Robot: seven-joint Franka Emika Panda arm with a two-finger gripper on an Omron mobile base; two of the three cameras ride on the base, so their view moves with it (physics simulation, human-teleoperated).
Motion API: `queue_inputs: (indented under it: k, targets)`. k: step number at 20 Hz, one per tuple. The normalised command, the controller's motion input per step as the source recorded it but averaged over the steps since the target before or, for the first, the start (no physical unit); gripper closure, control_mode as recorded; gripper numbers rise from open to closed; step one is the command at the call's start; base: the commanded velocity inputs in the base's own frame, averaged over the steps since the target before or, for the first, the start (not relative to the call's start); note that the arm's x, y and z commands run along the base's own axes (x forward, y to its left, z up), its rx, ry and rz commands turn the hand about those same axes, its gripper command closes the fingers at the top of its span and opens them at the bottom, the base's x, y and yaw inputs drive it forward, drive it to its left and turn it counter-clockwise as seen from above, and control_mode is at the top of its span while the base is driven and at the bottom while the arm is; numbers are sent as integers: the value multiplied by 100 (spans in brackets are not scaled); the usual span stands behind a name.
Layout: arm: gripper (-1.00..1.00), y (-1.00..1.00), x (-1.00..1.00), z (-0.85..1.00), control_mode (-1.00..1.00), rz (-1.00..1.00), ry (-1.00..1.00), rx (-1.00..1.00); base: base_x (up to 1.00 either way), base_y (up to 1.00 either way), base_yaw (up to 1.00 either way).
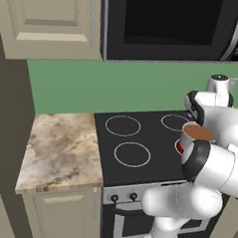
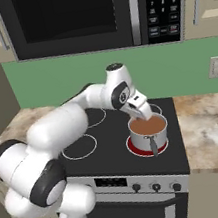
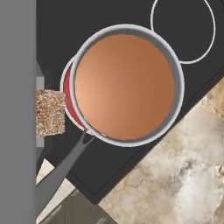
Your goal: Pick up the sugar cube(s) and place them in the saucepan with hot chocolate.
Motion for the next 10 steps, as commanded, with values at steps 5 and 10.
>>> queue_inputs:
  k: [5,10]
  targets:
    - [100,-25,14,-2,-100,0,12,24,0,0,0]
    - [100,-38,26,-15,-100,0,16,23,0,0,0]
